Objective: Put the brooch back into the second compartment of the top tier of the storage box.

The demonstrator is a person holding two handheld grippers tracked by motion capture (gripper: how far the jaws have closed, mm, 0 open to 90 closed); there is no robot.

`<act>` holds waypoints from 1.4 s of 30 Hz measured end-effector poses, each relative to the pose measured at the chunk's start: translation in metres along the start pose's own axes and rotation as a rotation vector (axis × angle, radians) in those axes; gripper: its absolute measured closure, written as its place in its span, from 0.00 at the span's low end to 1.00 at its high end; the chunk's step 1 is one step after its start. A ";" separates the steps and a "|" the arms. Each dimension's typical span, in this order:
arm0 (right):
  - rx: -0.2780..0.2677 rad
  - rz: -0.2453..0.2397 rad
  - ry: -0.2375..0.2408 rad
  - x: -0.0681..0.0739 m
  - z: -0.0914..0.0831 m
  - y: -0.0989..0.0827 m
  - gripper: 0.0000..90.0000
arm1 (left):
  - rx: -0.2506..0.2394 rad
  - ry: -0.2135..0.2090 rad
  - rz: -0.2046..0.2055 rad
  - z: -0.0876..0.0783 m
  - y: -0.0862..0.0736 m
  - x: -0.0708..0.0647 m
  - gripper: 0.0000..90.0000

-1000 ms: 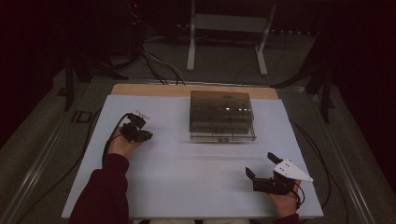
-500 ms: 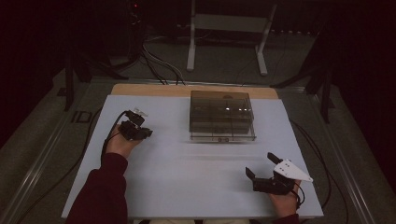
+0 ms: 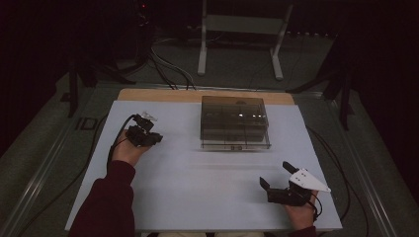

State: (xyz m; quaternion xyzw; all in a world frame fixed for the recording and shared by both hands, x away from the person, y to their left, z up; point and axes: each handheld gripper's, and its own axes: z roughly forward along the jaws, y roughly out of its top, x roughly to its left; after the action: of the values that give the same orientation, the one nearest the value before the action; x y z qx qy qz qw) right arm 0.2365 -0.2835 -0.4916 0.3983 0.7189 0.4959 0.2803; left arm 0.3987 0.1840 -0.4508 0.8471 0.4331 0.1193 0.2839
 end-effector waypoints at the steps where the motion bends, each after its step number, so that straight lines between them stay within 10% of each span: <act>1: 0.000 0.000 0.000 0.000 0.000 0.000 0.00 | -0.001 -0.001 0.001 -0.001 0.001 -0.001 0.89; 42: 0.001 -0.001 0.001 0.000 0.000 0.000 0.00 | -0.048 -0.026 0.049 -0.019 0.023 -0.016 0.89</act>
State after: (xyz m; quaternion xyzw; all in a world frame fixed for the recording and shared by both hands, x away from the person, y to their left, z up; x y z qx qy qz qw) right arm 0.2364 -0.2834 -0.4916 0.3981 0.7195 0.4955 0.2798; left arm 0.3955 0.1679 -0.4213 0.8520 0.4055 0.1255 0.3066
